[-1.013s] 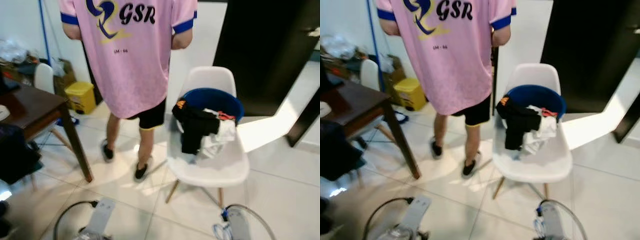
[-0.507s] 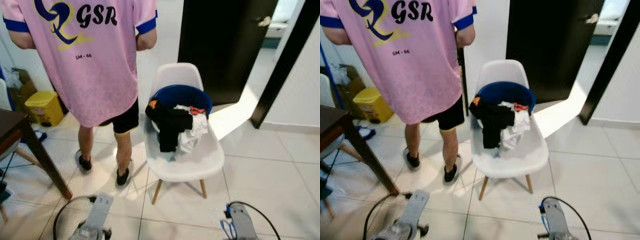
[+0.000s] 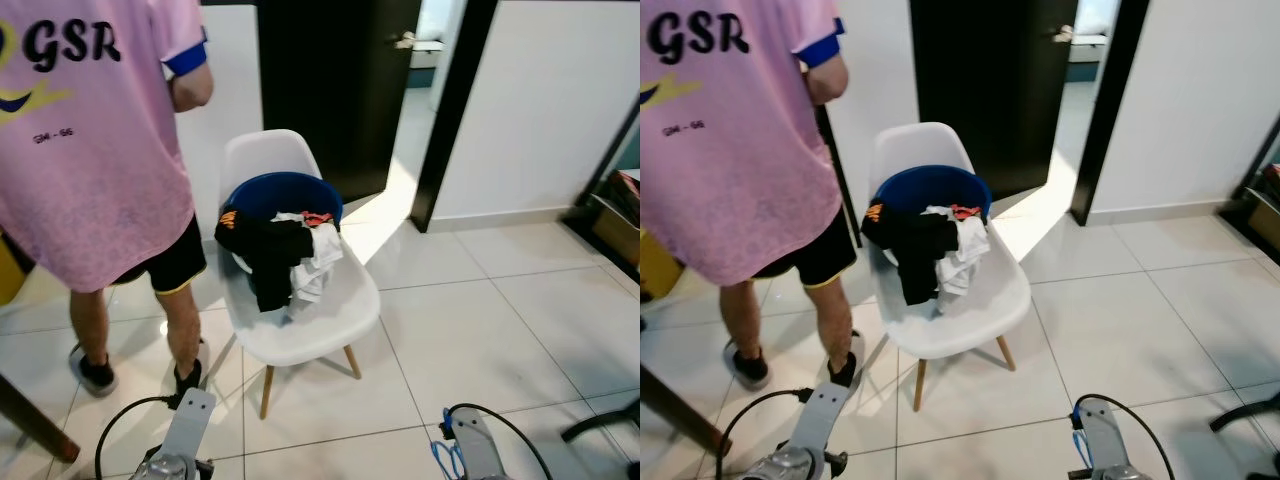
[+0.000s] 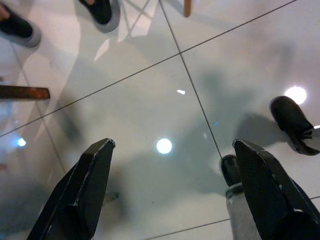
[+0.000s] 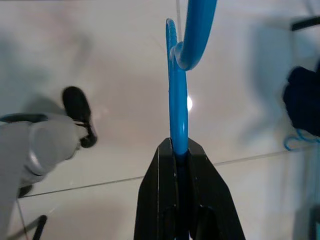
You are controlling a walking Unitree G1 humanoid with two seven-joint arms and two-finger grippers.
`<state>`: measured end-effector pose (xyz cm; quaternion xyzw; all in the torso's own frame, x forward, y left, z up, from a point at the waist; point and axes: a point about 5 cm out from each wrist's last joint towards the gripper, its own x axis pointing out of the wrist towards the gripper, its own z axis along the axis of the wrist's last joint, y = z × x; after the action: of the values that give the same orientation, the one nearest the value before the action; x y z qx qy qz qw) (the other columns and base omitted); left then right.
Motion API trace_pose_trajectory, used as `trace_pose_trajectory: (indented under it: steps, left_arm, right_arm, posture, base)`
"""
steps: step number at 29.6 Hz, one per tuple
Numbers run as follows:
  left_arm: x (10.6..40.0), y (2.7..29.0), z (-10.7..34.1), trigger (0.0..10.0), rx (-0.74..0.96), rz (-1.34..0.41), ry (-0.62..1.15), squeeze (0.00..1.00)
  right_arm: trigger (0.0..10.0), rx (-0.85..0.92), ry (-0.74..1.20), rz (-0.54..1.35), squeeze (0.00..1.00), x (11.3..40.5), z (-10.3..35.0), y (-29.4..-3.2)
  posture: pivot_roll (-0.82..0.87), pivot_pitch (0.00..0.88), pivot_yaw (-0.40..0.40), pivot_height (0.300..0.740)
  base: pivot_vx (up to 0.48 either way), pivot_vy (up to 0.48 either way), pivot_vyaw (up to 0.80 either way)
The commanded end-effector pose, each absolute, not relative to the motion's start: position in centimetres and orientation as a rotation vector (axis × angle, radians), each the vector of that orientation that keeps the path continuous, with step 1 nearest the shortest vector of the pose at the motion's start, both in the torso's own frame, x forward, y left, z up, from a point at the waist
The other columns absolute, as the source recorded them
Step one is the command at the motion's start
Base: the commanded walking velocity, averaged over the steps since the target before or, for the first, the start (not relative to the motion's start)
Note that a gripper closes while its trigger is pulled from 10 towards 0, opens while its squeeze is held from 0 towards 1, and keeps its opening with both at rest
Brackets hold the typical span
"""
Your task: Hang hanger
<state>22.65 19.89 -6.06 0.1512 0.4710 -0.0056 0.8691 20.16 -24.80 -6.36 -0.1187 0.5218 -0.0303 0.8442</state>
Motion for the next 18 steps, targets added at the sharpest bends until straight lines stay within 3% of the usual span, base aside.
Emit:
trace_pose_trajectory:
  steps: [1, 7, 18]
  left_arm:
    - [22.2, 20.1, -6.3, 10.0, 0.332, -0.012, 1.007, 0.00]
    - [22.0, 19.7, -6.5, 10.0, 0.347, -0.032, 1.015, 0.00]
    - [22.8, 19.0, -6.1, 10.0, 0.316, -0.033, 0.984, 0.00]
  right_arm:
    - [10.0, -0.258, 1.096, -0.050, 0.00, 20.5, -6.3, -24.5]
    - [10.0, -0.256, 1.082, -0.064, 0.00, 20.8, -6.0, -24.8]
    - [10.0, -0.284, 1.067, -0.056, 0.00, 21.3, -5.5, -25.3]
  posture:
    - [-0.03, 0.000, -0.024, 0.740]
    - [-0.05, 0.000, 0.005, 0.740]
    - [-0.04, 0.000, -0.013, 0.740]
  base:
    - [0.000, 0.000, -0.76]
    - [0.000, 0.000, -0.75]
    - [0.000, 0.000, -0.75]
